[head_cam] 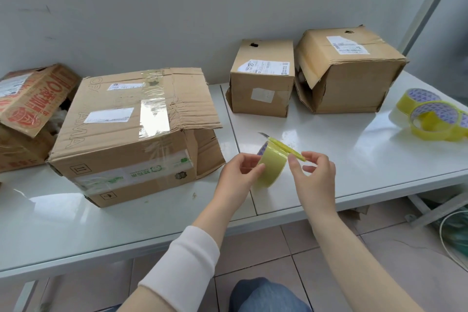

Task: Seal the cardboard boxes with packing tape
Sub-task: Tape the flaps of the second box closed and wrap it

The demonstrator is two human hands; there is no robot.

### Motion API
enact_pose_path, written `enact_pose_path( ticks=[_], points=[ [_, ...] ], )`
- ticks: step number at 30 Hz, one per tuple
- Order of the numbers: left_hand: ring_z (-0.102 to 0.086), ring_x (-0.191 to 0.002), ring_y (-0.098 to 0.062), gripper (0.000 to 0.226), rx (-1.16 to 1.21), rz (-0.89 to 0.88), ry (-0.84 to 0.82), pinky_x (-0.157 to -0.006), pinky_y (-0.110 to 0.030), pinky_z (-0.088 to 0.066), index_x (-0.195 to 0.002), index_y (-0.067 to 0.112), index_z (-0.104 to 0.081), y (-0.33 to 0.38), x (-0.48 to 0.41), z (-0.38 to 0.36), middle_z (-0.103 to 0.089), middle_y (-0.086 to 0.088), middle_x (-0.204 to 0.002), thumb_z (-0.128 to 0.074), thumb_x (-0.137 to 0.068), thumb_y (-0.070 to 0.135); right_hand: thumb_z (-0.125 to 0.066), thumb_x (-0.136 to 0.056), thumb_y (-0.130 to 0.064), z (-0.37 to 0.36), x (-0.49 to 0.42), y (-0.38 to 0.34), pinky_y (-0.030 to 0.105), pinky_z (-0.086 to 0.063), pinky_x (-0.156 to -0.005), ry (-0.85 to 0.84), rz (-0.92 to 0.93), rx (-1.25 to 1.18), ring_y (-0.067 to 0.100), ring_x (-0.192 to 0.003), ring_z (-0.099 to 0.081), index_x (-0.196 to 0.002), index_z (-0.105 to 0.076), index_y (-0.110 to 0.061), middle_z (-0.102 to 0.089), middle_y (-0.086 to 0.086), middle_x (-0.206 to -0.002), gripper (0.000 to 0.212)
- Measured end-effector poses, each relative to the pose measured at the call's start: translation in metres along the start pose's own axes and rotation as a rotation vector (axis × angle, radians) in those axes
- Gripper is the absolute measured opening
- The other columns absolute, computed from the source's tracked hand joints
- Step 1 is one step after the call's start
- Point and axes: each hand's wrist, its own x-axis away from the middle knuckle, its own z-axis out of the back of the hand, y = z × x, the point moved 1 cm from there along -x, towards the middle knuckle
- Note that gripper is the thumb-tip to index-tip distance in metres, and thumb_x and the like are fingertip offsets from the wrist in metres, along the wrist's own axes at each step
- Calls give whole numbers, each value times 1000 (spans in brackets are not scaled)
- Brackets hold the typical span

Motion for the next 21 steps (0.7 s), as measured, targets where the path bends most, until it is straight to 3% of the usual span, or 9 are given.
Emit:
enact_pose_path(
  ticks=[2, 5, 9, 11, 15, 19, 21],
  points=[
    [-61, -83, -10, 8, -66, -53, 40, -78, -23, -48, -88, 20, -63, 3, -4, -4, -67, 2, -88, -65, -88, 12, -62, -86, -34, -4, 5, 4, 28, -44, -85, 44, 40, 24, 15, -107, -48, -116, -50, -19, -36, -5, -114, 35],
    [-54, -74, -2, 8, -232, -228, 73, -71, -11, -41, -89, 13, -68, 12, -11, -12, -63, 5, -83, -67, -84, 7, -58, -89, -33, -4, 2, 7, 38, -46, -95, 74, 13, 24, 17, -115, -46, -118, -52, -21, -39, -4, -117, 32],
    [-60, -75, -22, 2, -652, -526, 101, -78, -33, -43, -80, 11, -69, 3, -20, -23, -67, 0, -79, -70, -79, 11, -52, -93, -32, 0, -8, 15, 36, -43, -98, -19, -56, 74, 18, -116, -48, -119, -56, -18, -48, 3, -125, 30],
    [-60, -81, -26, 8, -799, -528, 49, -78, -31, -35, -83, 10, -68, -5, -21, -22, -67, -2, -82, -68, -82, 18, -50, -94, -30, 3, -10, 16, 35, -42, -99, -19, -78, 79, 18, -117, -48, -118, -56, -16, -49, 4, -126, 28],
    [-66, -77, -26, 20, -888, -671, 29, -75, -33, -45, -87, 12, -70, 7, -10, -5, -69, -1, -82, -68, -73, 26, -49, -95, -26, 9, -9, 1, 27, -43, -87, 24, -19, 56, 13, -106, -51, -108, -57, -18, -53, 2, -118, 17],
    [-64, -81, -19, 26, -895, -828, 289, -78, -28, -42, -90, 18, -70, 59, 5, 62, -69, 3, -87, -51, -86, 35, -49, -95, -24, -8, -1, -42, 11, -44, -68, -11, 96, -89, 5, -85, -56, -98, -57, -18, -58, 0, -102, 10],
    [-61, -96, -23, 25, -892, -721, 472, -86, -32, -40, -97, 16, -69, 82, 7, 111, -69, -2, -99, -53, -89, 33, -48, -96, -26, -36, 4, -61, 24, -52, -79, -154, 12, -206, 13, -90, -59, -98, -57, -18, -61, -1, -95, 13]
  ],
)
